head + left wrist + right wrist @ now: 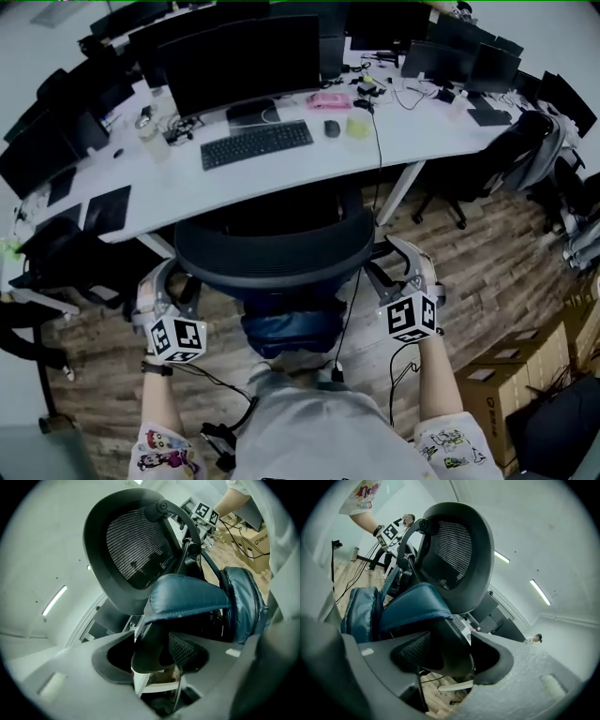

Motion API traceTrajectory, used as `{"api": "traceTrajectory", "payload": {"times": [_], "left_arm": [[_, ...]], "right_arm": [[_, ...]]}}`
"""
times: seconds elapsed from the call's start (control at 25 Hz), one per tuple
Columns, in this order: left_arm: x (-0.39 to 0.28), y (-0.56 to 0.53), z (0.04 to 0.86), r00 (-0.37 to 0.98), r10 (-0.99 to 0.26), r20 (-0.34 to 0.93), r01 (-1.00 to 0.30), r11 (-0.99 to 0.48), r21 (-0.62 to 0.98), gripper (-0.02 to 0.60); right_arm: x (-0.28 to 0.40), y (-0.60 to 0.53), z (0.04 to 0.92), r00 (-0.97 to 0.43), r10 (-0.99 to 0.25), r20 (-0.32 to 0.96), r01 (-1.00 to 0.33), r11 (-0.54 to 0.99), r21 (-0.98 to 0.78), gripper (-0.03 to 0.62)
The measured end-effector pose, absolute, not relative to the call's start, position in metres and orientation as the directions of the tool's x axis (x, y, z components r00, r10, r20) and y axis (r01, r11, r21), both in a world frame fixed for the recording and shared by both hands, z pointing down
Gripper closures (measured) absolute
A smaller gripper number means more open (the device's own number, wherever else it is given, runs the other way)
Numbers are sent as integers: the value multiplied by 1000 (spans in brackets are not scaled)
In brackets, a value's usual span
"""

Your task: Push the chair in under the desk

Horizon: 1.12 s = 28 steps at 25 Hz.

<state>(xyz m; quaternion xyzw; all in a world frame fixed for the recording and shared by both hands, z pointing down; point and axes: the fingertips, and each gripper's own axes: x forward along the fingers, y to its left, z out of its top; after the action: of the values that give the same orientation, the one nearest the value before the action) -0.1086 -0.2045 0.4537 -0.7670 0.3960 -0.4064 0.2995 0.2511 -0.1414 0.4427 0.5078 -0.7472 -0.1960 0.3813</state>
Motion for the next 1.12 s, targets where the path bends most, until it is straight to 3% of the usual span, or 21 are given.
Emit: {"api": "traceTrajectory", "payload": {"times": [0.44,1.12], "left_arm": [[-89,-194,455,284,-875,393,-405,-481,-778,345],[-79,-257,452,244,-898,366,-454,-440,-775,344]], "right_arm": [[273,-163,441,-286,-889,358,-564,458,688,328],[285,-252,440,-305,-876,374,-543,483,687,327]]}}
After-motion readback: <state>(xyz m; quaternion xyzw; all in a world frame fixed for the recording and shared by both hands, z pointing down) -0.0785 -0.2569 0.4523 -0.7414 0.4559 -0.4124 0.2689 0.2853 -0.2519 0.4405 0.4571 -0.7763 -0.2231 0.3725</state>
